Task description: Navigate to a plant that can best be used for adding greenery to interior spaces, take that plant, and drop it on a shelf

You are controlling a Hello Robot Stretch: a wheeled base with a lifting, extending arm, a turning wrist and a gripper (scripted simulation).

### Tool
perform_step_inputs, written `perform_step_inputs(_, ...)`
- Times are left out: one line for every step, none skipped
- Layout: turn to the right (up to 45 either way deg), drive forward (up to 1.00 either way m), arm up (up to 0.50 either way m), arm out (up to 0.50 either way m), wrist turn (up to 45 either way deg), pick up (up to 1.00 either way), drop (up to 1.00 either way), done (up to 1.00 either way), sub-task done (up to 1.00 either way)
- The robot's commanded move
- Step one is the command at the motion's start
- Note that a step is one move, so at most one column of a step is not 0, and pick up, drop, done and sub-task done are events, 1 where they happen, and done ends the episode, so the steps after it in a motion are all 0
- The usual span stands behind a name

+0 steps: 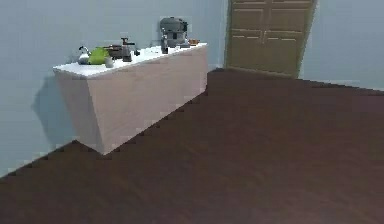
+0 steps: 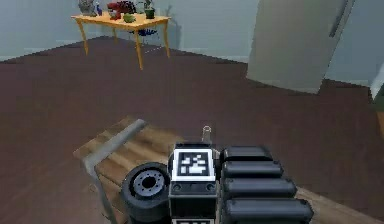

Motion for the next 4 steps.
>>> perform_step_inputs(45.0, 0.0, 0.0, 0.0, 0.0, 0.0, 0.0, 0.0, 0.0)
perform_step_inputs(45.0, 0.0, 0.0, 0.0, 0.0, 0.0, 0.0, 0.0, 0.0)
perform_step_inputs(6.0, 0.0, 0.0, 0.0, 0.0, 0.0, 0.0, 0.0, 0.0)
perform_step_inputs(-45.0, 0.0, 0.0, 0.0, 0.0, 0.0, 0.0, 0.0, 0.0)
